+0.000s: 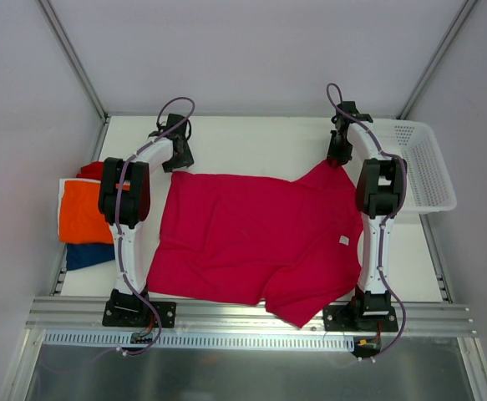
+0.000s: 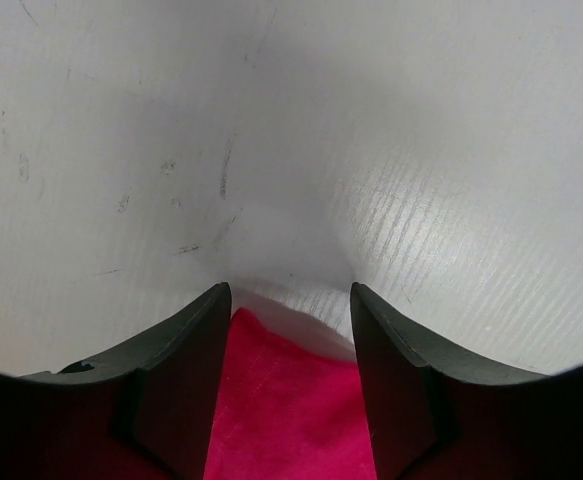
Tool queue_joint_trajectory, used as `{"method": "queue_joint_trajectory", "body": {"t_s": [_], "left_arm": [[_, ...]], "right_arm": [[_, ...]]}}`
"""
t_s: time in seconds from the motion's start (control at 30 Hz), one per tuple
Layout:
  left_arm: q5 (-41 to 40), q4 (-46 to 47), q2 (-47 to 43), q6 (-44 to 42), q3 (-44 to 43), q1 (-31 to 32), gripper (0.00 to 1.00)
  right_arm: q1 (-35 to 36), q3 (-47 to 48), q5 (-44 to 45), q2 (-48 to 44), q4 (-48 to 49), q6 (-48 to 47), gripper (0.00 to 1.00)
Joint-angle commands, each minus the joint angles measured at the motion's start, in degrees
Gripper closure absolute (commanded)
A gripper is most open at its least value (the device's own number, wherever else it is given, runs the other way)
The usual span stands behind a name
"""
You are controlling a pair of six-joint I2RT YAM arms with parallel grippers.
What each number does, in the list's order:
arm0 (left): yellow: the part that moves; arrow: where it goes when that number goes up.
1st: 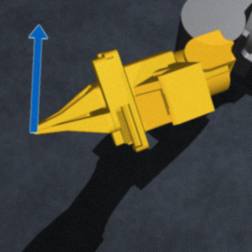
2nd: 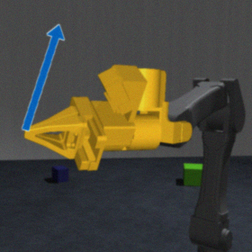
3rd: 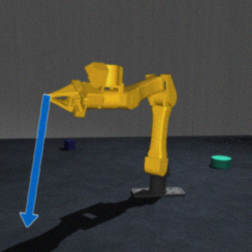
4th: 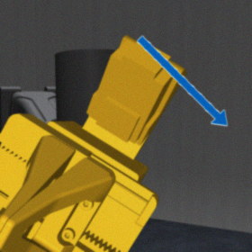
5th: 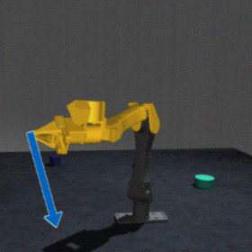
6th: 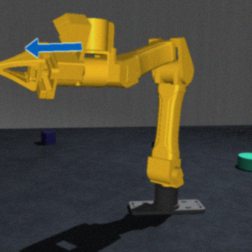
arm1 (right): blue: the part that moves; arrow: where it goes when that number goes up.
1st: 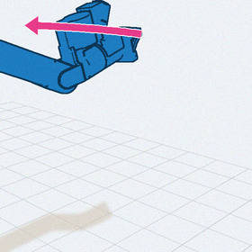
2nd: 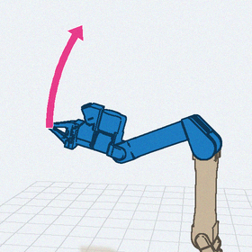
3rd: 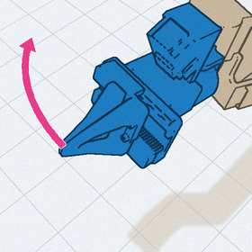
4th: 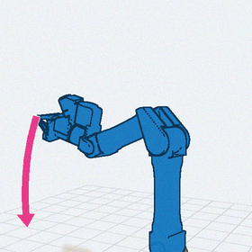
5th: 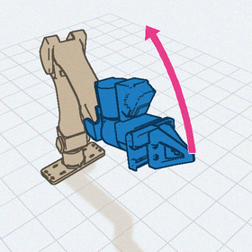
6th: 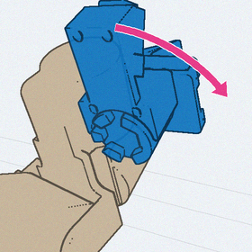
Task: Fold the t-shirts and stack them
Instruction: Fold the tshirt
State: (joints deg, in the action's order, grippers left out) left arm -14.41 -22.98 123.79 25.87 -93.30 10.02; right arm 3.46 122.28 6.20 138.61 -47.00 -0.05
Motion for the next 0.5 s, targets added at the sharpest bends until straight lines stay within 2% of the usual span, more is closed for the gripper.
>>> {"method": "queue_joint_trajectory", "body": {"t_s": [0.0,0.1,0.3,0.37,0.47], "left_arm": [[-0.8,-1.0,-0.1,-1.1,-1.9,-0.4,0.45],[-0.7,-1.3,-0.4,-1.0,-1.9,-0.4,0.43],[-0.6,-1.4,-0.2,-0.9,-2.0,-0.4,0.44],[-0.4,-1.5,-0.2,-0.9,-2.0,-0.4,0.48],[-0.4,-1.5,-0.1,-1.2,-2.2,-0.4,0.53]], "right_arm": [[-0.1,0.3,-0.2,-1.2,-1.4,-1.1,0.7],[-0.1,-0.7,0.7,-2.9,-0.8,-1.5,0.63],[-0.1,-0.7,-0.5,-3.2,-0.8,-1.4,0.59],[-0.1,-0.6,-0.7,-2.6,-0.8,-1.1,0.62],[-0.1,-0.2,-0.9,-1.7,-0.5,-0.7,0.78]]}}
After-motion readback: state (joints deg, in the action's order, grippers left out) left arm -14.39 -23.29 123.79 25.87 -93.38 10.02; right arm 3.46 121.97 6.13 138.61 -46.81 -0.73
